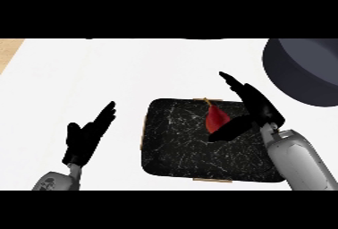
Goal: Pick the pear from the tray and place it in the pot
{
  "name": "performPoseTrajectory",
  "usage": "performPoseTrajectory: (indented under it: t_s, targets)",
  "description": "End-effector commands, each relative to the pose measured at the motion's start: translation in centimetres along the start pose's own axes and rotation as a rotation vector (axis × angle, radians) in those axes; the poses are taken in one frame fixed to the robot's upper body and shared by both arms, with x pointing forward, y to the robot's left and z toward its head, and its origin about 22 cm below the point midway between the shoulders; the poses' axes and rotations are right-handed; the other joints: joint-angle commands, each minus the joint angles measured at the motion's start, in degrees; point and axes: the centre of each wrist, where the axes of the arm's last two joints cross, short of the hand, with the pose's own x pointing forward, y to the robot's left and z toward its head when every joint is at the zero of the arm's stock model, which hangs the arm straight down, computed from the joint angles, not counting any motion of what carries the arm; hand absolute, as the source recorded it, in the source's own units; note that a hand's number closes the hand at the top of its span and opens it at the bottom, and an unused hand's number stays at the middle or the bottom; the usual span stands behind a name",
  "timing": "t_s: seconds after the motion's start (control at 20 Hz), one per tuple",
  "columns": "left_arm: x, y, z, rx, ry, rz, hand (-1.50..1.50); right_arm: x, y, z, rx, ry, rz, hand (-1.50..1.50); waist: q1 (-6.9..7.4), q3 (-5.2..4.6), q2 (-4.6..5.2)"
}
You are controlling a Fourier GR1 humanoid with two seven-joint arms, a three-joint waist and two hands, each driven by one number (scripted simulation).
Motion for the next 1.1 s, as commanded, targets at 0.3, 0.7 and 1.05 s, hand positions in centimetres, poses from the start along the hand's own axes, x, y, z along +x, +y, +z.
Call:
performPoseTrajectory:
  t_s: [0.3, 0.7, 1.05]
  targets:
    - [-0.9, -0.5, 0.8, -0.013, 0.014, 0.014, 0.0, -5.3, 0.2, 1.0, -0.058, -0.053, -0.06, -1.5, -0.26, -0.1, 0.0]
    - [-0.8, -0.2, -0.8, -0.004, 0.01, -0.009, 0.0, -8.9, 1.3, -0.2, 0.028, -0.16, -0.281, -1.5, -0.28, -0.09, 0.13]
    - [0.5, 0.5, 0.8, -0.014, 0.028, 0.006, 0.0, -8.7, 3.4, -2.3, 0.042, -0.12, -0.414, -1.5, -0.04, -0.09, 0.03]
